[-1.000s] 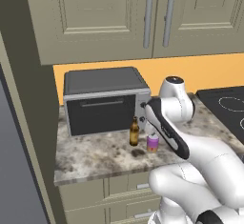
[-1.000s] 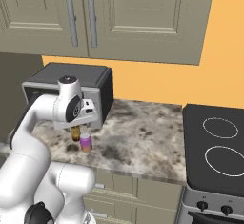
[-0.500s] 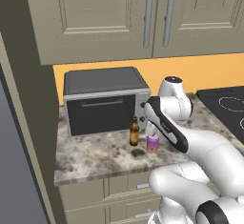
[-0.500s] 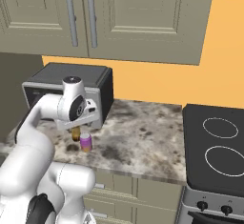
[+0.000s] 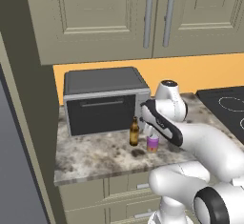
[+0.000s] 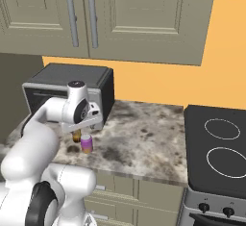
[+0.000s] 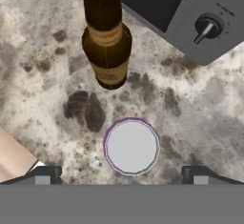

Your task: Move the drinks to the dining counter.

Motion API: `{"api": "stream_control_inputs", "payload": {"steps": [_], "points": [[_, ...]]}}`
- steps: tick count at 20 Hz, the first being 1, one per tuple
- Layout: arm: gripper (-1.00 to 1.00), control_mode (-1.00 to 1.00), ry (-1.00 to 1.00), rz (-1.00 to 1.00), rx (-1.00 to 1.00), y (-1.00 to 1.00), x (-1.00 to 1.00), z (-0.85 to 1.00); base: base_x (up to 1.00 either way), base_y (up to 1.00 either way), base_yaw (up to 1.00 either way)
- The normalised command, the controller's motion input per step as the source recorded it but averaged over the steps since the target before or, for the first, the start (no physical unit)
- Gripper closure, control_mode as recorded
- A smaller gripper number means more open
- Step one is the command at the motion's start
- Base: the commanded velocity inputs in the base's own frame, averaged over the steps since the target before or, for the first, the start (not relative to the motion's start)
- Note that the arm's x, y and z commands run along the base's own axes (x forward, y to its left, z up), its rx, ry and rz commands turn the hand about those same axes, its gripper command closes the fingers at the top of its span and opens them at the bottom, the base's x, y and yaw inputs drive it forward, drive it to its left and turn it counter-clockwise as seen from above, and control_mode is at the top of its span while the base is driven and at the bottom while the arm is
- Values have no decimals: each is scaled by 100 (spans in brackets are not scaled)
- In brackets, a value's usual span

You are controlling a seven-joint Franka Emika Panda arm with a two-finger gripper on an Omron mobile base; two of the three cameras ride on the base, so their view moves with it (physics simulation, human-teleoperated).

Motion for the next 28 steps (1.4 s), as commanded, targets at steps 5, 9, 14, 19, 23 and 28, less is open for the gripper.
{"api": "stream_control_inputs", "payload": {"steps": [5, 9, 14, 19, 23, 28], "points": [[-100, -100, 11, 0, 0, 0, 9, -12, 0, 0, 0], [-100, -100, 9, 0, 0, 0, 0, -13, 0, 0, 0], [-100, -100, 2, 0, 0, 0, 0, -14, 0, 0, 0], [-100, -100, 0, 0, 0, 0, 0, -16, 0, 0, 0], [-100, -100, 0, 0, 0, 0, 0, -16, 0, 0, 0], [-100, -100, 1, 0, 0, 0, 0, -13, 0, 0, 0]]}}
